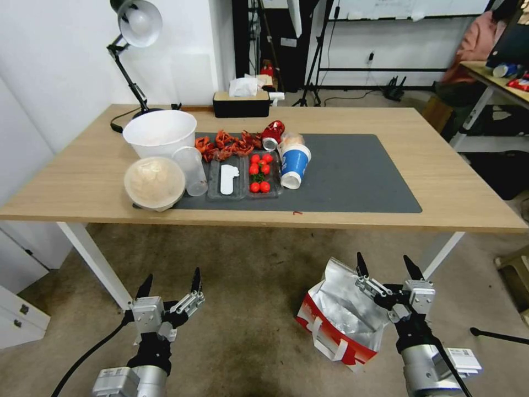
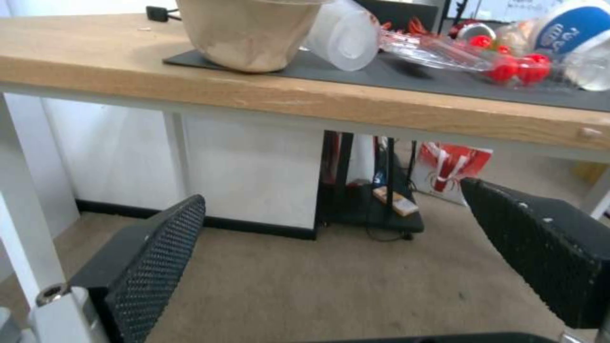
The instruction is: Pick up the food delivery bag from the floor and place it on the table.
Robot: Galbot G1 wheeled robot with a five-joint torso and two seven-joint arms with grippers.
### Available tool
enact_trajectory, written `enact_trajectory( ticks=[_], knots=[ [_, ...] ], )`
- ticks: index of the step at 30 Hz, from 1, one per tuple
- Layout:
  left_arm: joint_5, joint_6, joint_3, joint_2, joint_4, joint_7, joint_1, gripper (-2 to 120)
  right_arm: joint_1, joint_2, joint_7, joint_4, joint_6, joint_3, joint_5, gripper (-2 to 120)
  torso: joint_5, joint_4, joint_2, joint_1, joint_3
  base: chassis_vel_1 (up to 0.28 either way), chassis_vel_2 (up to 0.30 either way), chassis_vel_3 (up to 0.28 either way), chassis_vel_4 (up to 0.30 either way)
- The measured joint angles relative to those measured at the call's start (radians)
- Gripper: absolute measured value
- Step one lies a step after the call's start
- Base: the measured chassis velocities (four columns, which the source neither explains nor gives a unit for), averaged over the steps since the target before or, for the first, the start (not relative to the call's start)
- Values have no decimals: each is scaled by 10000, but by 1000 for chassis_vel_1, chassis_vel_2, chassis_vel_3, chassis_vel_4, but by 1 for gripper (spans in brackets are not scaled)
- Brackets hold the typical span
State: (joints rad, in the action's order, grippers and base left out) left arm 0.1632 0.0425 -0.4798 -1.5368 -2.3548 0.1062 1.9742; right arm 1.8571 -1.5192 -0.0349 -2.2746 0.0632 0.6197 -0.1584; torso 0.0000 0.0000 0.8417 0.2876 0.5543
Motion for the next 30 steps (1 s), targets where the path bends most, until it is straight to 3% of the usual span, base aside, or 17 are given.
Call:
enact_trajectory(
  ticks=[8,24,30],
  knots=[
    [-9,-46,13,31,125,85,-134,100,-67,122,-132,168,254,99,839,100,-1,0,-372,-154,-221,0,0,0,0],
    [-387,418,-14,-50,135,123,82,100,18,328,-230,-206,162,66,475,100,0,0,-1096,-454,-642,0,0,0,0],
    [-471,345,8,-76,139,488,44,100,95,326,-194,-228,192,28,422,100,0,0,-1326,-549,-776,0,0,0,0]
  ],
)
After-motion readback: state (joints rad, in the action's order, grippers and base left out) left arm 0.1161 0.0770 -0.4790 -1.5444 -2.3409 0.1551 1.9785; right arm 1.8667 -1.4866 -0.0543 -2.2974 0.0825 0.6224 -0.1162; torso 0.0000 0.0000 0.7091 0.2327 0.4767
